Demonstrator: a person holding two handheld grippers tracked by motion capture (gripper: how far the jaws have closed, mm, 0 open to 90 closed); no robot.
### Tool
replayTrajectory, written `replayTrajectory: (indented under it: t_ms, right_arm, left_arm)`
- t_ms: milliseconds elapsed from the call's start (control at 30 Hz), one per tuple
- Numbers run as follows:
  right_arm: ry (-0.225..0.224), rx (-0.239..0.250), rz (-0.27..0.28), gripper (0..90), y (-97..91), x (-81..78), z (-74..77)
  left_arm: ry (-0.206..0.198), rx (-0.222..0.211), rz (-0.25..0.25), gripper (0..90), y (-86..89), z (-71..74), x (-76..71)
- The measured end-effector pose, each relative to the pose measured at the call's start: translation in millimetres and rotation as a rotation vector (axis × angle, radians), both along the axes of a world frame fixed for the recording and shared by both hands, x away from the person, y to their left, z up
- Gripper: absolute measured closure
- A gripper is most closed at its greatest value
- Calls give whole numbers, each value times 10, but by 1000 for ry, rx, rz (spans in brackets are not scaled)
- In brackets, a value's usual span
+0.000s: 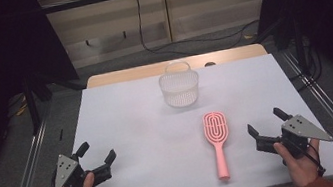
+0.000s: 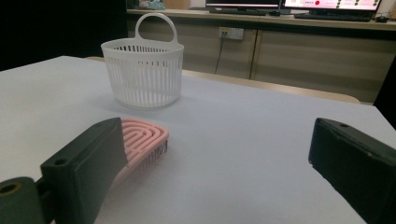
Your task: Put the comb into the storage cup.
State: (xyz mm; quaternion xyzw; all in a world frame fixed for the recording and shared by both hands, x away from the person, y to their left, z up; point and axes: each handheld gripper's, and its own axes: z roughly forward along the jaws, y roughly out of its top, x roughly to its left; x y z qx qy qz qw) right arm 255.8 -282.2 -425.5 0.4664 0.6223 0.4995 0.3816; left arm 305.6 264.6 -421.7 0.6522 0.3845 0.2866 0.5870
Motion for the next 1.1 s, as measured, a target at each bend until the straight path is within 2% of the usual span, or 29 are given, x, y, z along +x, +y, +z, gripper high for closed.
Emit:
replayTrajectory:
  t_ms: [367, 600, 767, 900, 1100]
  right_arm:
    - [17, 18, 32, 35, 5, 22, -16]
    - [25, 23, 59, 19, 39, 22, -33]
    - [11, 30, 101, 19, 67, 3, -27]
    - [-2, 46, 165, 15, 130, -27, -11]
    - [-6, 16, 187, 5, 216, -20, -6]
  left_arm:
    - [5, 0, 7, 22, -1, -7, 2]
    - [23, -3, 4, 22, 3, -26, 14]
    - [13, -3, 3, 22, 0, -19, 2]
    - [5, -2, -7, 22, -6, -7, -20]
    - [-1, -22, 0, 22, -4, -1, -7]
